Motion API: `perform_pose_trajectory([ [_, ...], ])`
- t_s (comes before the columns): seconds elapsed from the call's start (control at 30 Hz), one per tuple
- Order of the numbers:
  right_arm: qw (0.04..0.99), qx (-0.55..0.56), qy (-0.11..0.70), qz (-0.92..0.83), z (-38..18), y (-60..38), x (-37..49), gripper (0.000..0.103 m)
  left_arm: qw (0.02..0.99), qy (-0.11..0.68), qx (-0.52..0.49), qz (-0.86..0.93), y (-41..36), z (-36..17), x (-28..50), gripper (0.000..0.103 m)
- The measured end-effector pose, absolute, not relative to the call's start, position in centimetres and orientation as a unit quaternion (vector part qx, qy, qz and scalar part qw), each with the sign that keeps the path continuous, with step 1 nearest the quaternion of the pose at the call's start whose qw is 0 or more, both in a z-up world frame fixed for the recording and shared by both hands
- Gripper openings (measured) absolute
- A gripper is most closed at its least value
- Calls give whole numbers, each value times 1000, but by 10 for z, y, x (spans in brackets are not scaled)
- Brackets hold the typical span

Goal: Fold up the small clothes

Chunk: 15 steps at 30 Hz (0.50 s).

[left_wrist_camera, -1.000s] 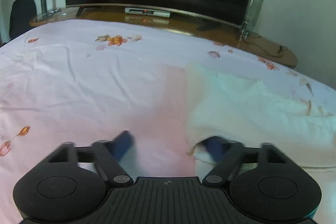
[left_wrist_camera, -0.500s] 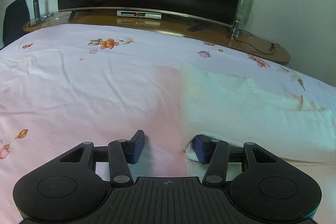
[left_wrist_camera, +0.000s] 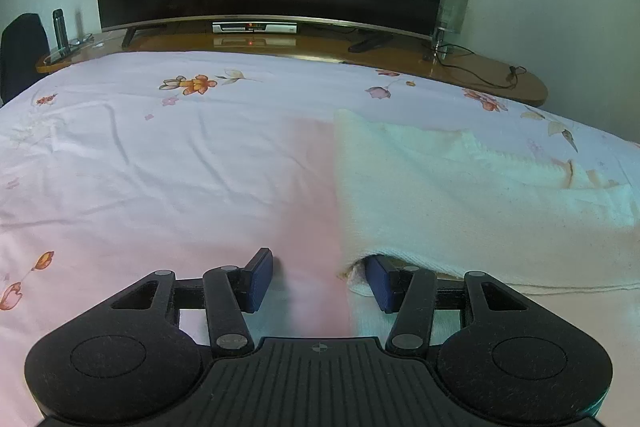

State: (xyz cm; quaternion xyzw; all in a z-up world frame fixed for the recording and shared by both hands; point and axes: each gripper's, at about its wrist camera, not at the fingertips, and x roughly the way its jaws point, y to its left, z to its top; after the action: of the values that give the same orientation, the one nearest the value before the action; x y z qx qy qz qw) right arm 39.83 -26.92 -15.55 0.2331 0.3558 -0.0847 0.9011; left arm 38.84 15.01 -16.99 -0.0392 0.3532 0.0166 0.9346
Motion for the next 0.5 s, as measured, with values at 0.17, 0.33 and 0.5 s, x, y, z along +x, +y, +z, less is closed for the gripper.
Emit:
perform_pose_trajectory([
  [0.17,906,204,356,-103,-153,-265,383,6,935,352,-39,15,150,-172,390,51],
  [0.33,907,178,367,-106,-159,-261,382,7,931,362,-45,8,153,-165,387,51],
  [0.5,905,196,367,-85,-151,-264,378,24,928,363,-78,-23,165,-139,375,51],
])
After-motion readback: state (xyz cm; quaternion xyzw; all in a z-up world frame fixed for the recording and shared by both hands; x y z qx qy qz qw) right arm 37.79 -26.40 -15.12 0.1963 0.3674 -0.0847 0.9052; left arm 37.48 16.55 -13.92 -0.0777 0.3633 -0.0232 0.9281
